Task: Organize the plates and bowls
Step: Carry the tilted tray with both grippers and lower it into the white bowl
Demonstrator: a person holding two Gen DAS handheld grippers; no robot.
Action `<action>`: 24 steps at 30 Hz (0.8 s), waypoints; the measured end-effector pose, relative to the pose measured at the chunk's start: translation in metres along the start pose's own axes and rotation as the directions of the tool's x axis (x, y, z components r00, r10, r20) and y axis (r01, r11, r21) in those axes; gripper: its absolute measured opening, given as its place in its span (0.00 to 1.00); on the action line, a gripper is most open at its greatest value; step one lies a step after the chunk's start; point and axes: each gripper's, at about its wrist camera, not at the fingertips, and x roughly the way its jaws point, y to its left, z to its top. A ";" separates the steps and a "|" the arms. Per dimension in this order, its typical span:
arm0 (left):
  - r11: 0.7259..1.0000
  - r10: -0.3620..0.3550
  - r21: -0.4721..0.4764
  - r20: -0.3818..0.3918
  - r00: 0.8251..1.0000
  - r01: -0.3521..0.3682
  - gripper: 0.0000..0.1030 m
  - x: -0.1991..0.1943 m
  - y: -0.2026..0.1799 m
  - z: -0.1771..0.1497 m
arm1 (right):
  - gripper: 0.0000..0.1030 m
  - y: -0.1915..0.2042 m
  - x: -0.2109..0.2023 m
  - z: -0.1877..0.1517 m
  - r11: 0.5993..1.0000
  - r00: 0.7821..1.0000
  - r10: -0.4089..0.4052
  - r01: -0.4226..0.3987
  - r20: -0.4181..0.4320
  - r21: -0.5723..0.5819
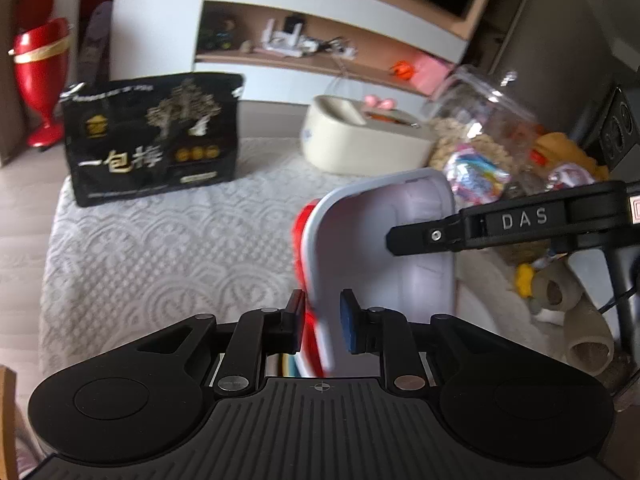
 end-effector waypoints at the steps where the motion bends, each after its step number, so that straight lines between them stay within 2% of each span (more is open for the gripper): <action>1: 1.000 0.005 0.011 0.005 1.000 -0.005 0.21 -0.001 -0.002 0.000 | 0.39 0.001 -0.004 -0.002 1.000 1.000 0.006 -0.006 0.007 -0.012; 6: 1.000 -0.011 0.027 -0.008 1.000 0.012 0.21 -0.002 -0.006 0.000 | 0.38 0.001 -0.017 -0.012 0.999 1.000 0.001 0.000 0.027 -0.054; 10: 0.997 0.040 0.063 -0.022 0.999 -0.038 0.21 -0.007 -0.011 0.000 | 0.38 -0.005 -0.018 -0.016 0.999 1.000 -0.019 0.019 0.014 -0.039; 14: 0.997 0.048 0.060 -0.040 0.998 -0.046 0.21 -0.010 -0.013 -0.001 | 0.38 -0.007 -0.021 -0.020 0.999 0.999 -0.043 0.043 0.019 -0.033; 19: 0.991 0.113 0.074 -0.078 0.991 -0.107 0.22 -0.007 -0.014 -0.003 | 0.37 -0.003 -0.021 -0.037 0.982 0.987 -0.160 0.161 0.016 -0.097; 21: 0.991 0.113 0.074 -0.079 0.990 -0.107 0.22 -0.006 -0.014 -0.005 | 0.35 -0.003 -0.017 -0.048 0.970 0.979 -0.205 0.203 0.000 -0.132; 24: 0.991 0.115 0.078 -0.073 0.991 -0.109 0.22 -0.006 -0.014 -0.007 | 0.32 -0.008 -0.011 -0.060 0.971 0.977 -0.209 0.201 -0.051 -0.132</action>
